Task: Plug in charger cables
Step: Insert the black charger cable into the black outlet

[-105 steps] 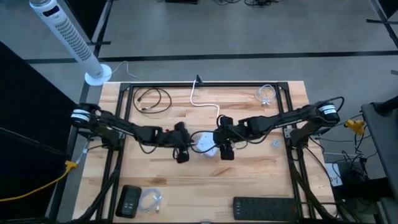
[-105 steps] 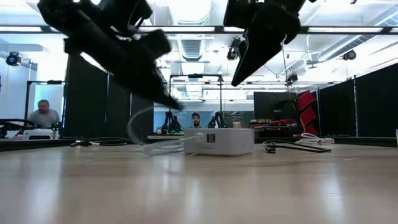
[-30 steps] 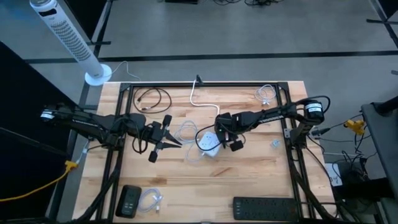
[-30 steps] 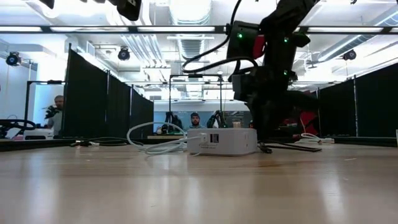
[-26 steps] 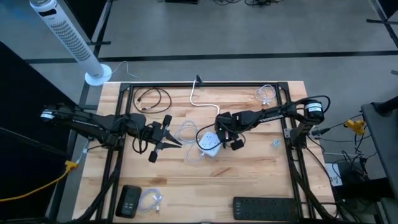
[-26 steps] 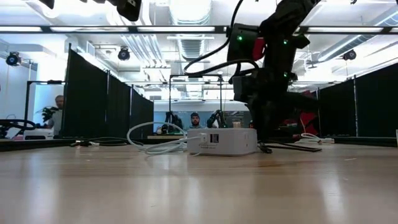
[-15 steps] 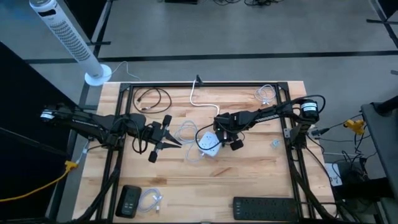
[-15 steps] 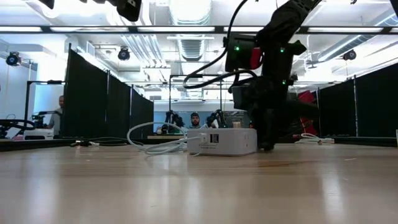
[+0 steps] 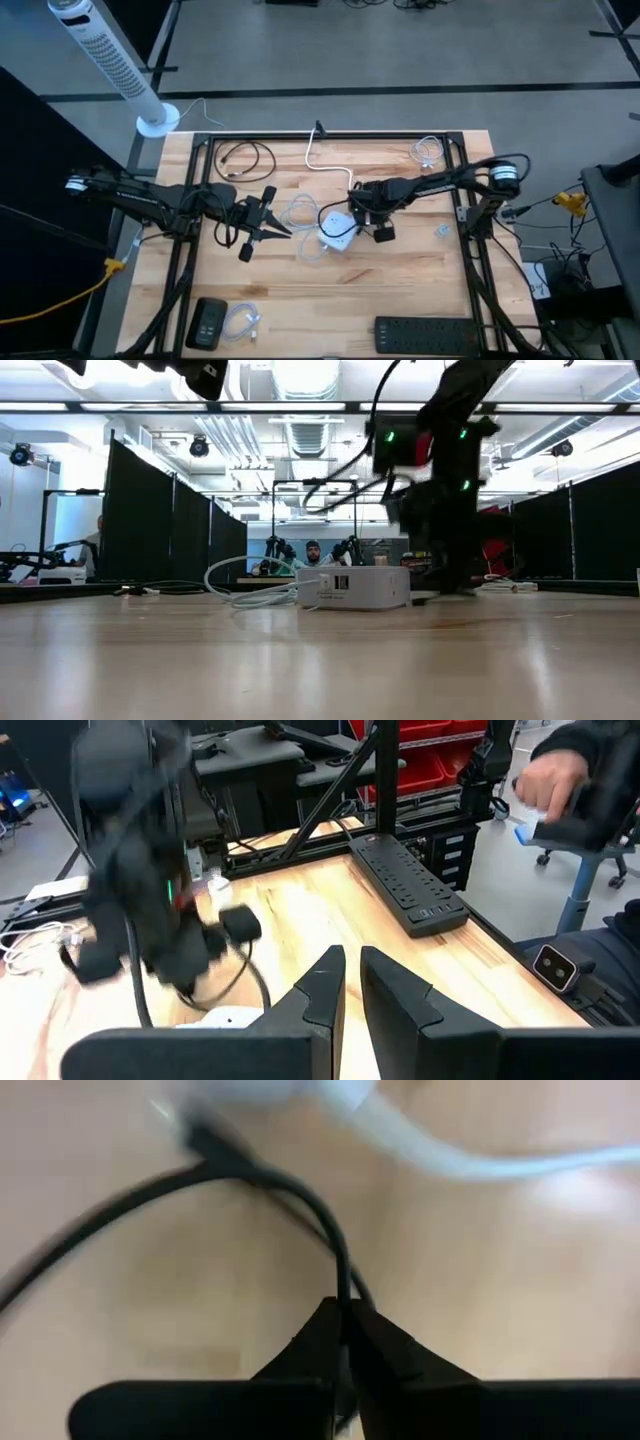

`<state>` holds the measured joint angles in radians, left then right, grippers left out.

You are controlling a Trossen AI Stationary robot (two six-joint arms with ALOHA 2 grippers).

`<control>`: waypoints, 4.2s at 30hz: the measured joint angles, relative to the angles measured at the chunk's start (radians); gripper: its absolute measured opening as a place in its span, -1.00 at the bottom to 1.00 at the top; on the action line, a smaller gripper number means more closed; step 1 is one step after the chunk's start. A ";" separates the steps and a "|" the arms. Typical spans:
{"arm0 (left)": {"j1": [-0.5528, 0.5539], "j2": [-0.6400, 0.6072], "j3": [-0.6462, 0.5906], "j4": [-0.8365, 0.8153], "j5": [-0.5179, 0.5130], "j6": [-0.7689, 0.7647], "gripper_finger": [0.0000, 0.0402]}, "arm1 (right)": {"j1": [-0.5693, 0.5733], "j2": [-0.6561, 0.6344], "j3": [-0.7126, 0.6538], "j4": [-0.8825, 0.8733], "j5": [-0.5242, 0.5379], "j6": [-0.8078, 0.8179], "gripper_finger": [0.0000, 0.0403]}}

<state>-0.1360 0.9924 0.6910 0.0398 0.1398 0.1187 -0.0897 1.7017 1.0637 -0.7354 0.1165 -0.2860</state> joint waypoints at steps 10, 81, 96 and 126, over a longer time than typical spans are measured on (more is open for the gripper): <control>0.000 0.021 0.000 -0.006 0.000 -0.016 -0.88 | 0.050 -0.254 0.003 0.020 0.006 0.143 -1.00; 0.008 0.416 0.000 0.523 -0.204 0.116 -0.19 | 0.263 -0.254 -0.232 1.330 -0.101 0.380 -1.00; 0.006 0.416 0.000 0.563 -0.130 0.112 -0.18 | 0.273 -0.247 -0.232 1.396 -0.090 0.427 -1.00; -0.009 0.441 0.003 0.633 -0.040 0.105 -0.44 | 0.266 -0.185 -0.232 1.421 -0.006 0.379 -1.00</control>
<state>-0.1450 1.4330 0.6939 0.6733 0.0998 0.2234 0.1761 1.5166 0.8314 0.6861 0.1107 0.0933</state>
